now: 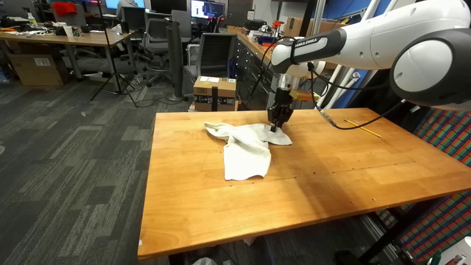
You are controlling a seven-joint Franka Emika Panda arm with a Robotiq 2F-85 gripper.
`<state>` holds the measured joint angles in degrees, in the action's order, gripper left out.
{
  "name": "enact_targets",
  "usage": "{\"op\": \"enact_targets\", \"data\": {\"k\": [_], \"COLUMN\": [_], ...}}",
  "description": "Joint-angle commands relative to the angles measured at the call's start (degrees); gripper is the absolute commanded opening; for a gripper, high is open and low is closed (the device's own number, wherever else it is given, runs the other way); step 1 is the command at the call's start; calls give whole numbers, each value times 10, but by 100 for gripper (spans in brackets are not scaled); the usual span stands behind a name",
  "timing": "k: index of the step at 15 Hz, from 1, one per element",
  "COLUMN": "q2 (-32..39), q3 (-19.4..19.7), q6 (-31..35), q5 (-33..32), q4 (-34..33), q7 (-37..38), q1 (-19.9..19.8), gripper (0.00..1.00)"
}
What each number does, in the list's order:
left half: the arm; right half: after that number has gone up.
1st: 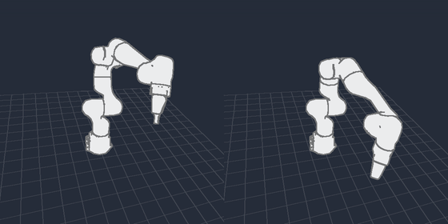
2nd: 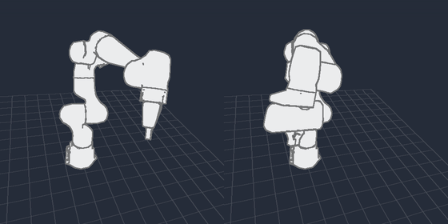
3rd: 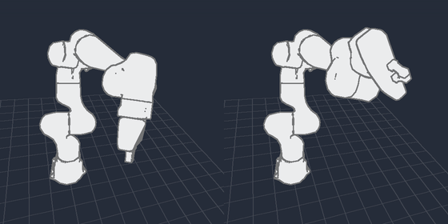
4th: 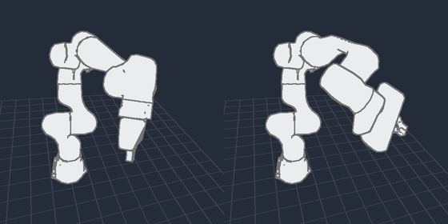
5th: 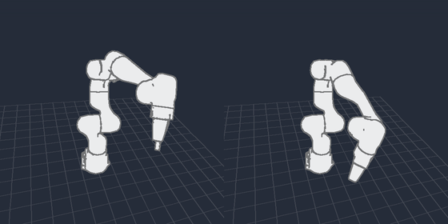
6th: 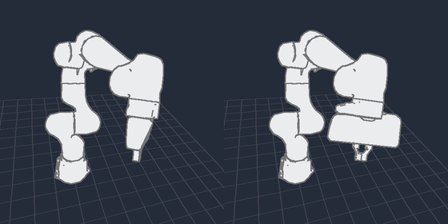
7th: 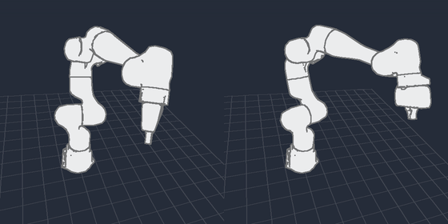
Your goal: Fold the towel twice on the table
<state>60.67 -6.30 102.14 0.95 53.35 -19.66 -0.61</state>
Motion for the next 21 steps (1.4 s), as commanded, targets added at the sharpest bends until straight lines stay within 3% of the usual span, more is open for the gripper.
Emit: {"op": "enact_targets", "data": {"k": [1, 7, 16, 21], "q2": [-24, -120, -298, -372], "q3": [0, 17, 17, -4], "q6": [4, -8, -46, -60], "q5": [7, -18, -116, -118], "q4": [18, 80, 218, 314], "q7": [12, 80, 185, 205], "q1": [-8, 18, 140, 166], "gripper": [1, 1, 1, 1]}}
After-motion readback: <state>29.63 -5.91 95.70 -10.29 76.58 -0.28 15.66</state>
